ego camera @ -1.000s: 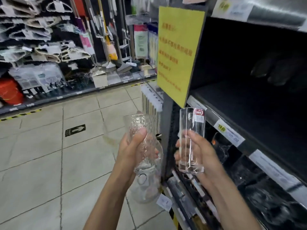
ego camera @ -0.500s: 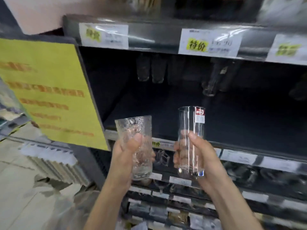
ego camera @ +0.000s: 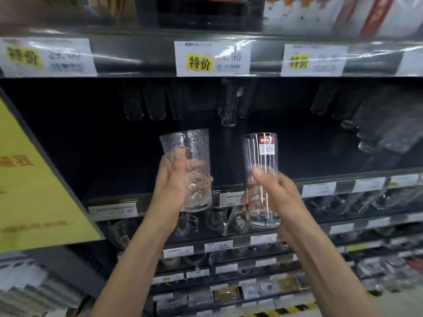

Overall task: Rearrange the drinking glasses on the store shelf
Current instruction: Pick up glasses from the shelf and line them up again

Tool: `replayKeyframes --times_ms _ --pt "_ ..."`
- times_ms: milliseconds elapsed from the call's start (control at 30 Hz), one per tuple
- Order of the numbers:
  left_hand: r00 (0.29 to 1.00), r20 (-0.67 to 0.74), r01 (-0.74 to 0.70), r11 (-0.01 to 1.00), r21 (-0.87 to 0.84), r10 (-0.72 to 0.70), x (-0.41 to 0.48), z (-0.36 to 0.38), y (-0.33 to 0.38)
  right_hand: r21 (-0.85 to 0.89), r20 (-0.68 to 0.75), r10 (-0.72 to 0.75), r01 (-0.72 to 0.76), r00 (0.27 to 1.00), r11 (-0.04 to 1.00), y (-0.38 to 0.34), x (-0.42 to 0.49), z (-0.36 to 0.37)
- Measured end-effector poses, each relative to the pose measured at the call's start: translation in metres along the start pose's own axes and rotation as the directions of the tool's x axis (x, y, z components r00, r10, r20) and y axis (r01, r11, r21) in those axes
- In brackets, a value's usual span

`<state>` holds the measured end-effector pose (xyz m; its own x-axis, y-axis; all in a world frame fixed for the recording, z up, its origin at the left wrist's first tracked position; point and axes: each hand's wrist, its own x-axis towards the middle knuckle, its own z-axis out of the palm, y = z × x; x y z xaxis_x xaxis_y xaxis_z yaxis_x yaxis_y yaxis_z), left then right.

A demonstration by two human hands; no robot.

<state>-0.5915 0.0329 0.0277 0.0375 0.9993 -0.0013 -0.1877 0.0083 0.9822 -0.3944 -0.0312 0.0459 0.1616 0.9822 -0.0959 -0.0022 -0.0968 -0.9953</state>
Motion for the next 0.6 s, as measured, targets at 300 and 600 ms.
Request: replayKeyframes --times_ms 300,600 --pt "0.975 0.146 -0.171 0.985 -0.004 0.17 0.078 0.046 0.003 -0.104 -0.056 -0.159 0.153 0.986 0.983 -0.02 0.07 -0.045" --pt "0.995 0.016 -0.098 0.994 0.052 0.097 0.142 0.069 -0.01 -0.046 -0.005 -0.211 0.21 0.978 0.977 -0.009 0.159 -0.061"
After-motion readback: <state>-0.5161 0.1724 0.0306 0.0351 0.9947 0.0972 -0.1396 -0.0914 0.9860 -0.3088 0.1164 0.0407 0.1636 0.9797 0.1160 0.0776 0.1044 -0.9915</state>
